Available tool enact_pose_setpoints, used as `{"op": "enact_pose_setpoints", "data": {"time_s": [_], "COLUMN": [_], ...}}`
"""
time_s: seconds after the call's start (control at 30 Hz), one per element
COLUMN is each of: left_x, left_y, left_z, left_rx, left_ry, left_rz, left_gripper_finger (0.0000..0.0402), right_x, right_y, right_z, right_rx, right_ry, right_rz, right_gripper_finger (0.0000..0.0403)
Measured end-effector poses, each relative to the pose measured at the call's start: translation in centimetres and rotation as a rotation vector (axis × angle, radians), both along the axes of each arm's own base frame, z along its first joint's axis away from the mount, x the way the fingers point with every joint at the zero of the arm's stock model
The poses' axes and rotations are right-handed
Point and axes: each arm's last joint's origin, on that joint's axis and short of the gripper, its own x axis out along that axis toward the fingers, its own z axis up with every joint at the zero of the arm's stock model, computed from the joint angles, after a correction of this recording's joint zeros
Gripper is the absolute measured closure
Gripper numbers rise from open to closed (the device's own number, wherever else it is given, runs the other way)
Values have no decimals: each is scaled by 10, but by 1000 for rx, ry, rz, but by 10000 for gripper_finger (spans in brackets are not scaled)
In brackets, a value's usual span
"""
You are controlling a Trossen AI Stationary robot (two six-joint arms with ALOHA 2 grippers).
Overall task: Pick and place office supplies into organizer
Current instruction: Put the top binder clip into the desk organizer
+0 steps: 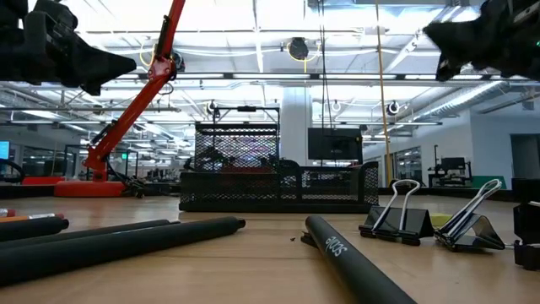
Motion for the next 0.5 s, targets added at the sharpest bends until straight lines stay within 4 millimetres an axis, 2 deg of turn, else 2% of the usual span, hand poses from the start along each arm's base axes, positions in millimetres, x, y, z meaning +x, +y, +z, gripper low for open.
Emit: {"op": "enact_pose_setpoints", "data": {"time_s": [0.2,0.3,0.5], "left_x": [0,0,0], "left_y": [0,0,0], "left_z": [0,0,0], "left_rx": [0,-2,-26], "left_ry": [0,0,-4], "left_rz": [0,0,-2], "left_gripper_finger": [355,355,355], "right_x": [6,13,31], "right_y": [15,22,36], "right_z": [6,1,14], "right_rx": [-40,-53,-69], "right_ry": [-44,23,89], "right_rz": [141,134,86], "right_gripper_finger": [321,305,274]}}
